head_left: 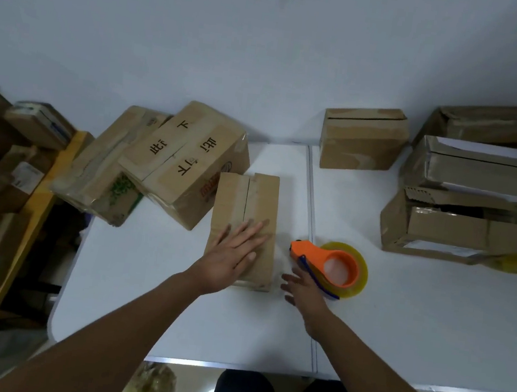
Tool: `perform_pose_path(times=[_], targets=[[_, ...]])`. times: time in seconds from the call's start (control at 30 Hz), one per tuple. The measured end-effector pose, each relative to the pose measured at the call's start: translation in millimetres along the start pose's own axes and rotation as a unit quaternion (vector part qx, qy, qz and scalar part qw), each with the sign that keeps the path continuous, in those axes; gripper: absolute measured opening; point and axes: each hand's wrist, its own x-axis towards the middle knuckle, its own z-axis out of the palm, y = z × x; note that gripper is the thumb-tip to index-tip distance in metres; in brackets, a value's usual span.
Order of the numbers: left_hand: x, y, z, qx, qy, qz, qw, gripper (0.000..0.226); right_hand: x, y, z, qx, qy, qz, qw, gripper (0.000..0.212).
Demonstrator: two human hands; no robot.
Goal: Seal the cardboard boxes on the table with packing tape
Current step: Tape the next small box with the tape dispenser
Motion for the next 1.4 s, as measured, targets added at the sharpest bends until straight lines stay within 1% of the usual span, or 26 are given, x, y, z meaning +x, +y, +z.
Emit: perform_pose_path(times=[0.07,0.13,0.2,0.3,0.4,0.47,0.57,0.6,0.7,0.73,0.8,0.9,0.97,1.03,1.13,1.3,1.4], targets=[[-16.8,-7.9,0.9,0.009,-0.003,0.006,1.000,0.049,1.3,4.5,-1.7,0.037,-0.007,0.045,0.998,0.028],[-29.6,-14.9,7.5,0.027,-0.029,0.002,0.999,0.049,-0.3,7.0,-2.6,0.043,-0.004,0.049,0.998,0.019],[-33.8,-19.7,13.6,0.046,-0.038,-0.003,0.998,0.050,-4.2,7.3,-2.6,0.039,0.019,0.031,0.999,0.014],[-32.2,-22.2,18.4,0.070,-0.026,-0.002,0.997,0.054,-12.2,8.0,-3.1,0.033,0.059,-0.008,0.998,0.009],[-32.8,-27.9,26.5,0.112,0.007,0.021,0.993,0.061,-20.5,13.4,-4.5,-0.010,0.104,-0.076,0.992,0.011],[-33.2,-31.5,31.8,0.142,0.029,0.028,0.989,0.060,-25.3,19.0,-3.1,-0.027,0.122,-0.111,0.986,0.012],[-31.5,-34.1,37.7,0.204,0.066,0.044,0.976,0.058,-25.7,25.4,-0.8,-0.047,0.147,-0.139,0.978,0.012],[-30.6,-34.0,38.6,0.229,0.069,0.052,0.970,0.061,-24.2,26.3,-0.3,-0.056,0.154,-0.145,0.976,0.011],[-27.9,-33.4,39.0,0.285,0.060,0.058,0.955,0.087,-21.8,27.4,3.2,-0.072,0.160,-0.165,0.971,0.011],[-26.3,-32.7,37.7,0.298,0.059,0.058,0.951,0.090,-21.3,26.4,4.2,-0.069,0.161,-0.168,0.970,0.010],[-22.0,-29.1,35.0,0.321,0.063,0.071,0.942,0.088,-19.6,25.2,5.2,-0.060,0.162,-0.169,0.970,0.010],[-9.2,-14.2,24.8,0.299,0.085,0.077,0.947,0.075,-15.6,27.0,4.6,-0.052,0.164,-0.167,0.971,0.012],[4.0,-6.7,26.4,0.268,0.098,0.077,0.955,0.072,-15.9,28.3,3.6,-0.050,0.169,-0.164,0.971,0.014],[12.9,-5.2,34.6,0.232,0.080,0.093,0.965,0.075,-18.1,28.7,4.0,-0.055,0.166,-0.170,0.970,0.016],[17.4,-10.2,44.6,0.252,0.049,0.097,0.962,0.077,-19.2,26.1,3.6,-0.066,0.168,-0.183,0.966,0.016],[21.7,-6.8,47.2,0.268,0.053,0.084,0.958,0.079,-16.8,17.5,2.2,-0.100,0.163,-0.222,0.956,0.018],[19.7,-14.2,40.6,0.278,0.052,0.118,0.952,0.082,-10.1,13.6,3.0,-0.125,0.152,-0.252,0.947,0.018]])
